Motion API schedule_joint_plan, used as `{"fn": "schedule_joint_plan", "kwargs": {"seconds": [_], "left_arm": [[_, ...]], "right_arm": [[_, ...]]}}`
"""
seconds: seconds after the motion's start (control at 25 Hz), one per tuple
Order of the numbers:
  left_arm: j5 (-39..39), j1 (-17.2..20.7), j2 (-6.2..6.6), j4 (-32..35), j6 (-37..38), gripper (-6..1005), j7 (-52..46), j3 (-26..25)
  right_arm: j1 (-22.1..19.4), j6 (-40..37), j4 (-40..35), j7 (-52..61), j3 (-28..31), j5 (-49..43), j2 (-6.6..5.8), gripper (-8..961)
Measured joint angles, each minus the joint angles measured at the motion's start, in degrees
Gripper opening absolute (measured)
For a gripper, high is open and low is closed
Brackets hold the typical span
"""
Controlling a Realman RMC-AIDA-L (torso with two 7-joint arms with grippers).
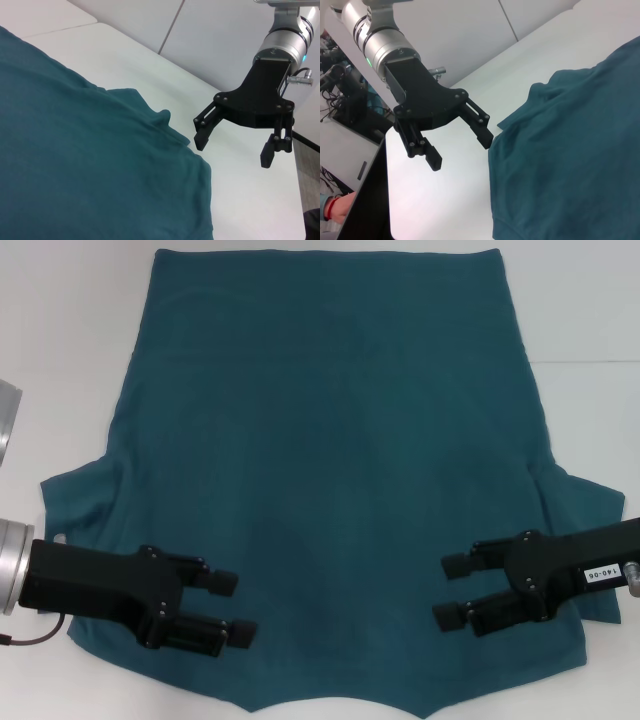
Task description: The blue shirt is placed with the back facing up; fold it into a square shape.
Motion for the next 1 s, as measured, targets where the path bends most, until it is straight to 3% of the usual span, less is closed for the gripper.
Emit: {"fn": "schedule_joint_plan", "kwargs": {"seconds": [0.68,1.0], "left_arm": [[-0.23,-0.05,0.13,0.0,0.28,791,-0.39,-0.5],[-0.29,-0.09,1.58,-1.02,-6.1,792,-14.51,-6.71]], "right_arm": [[0.05,-0.24,0.0,0.27,0.62,0.26,-0.08,936],[1.88,8.02,-0.01,15.6,4.91,1.08,-0.49,933]]}}
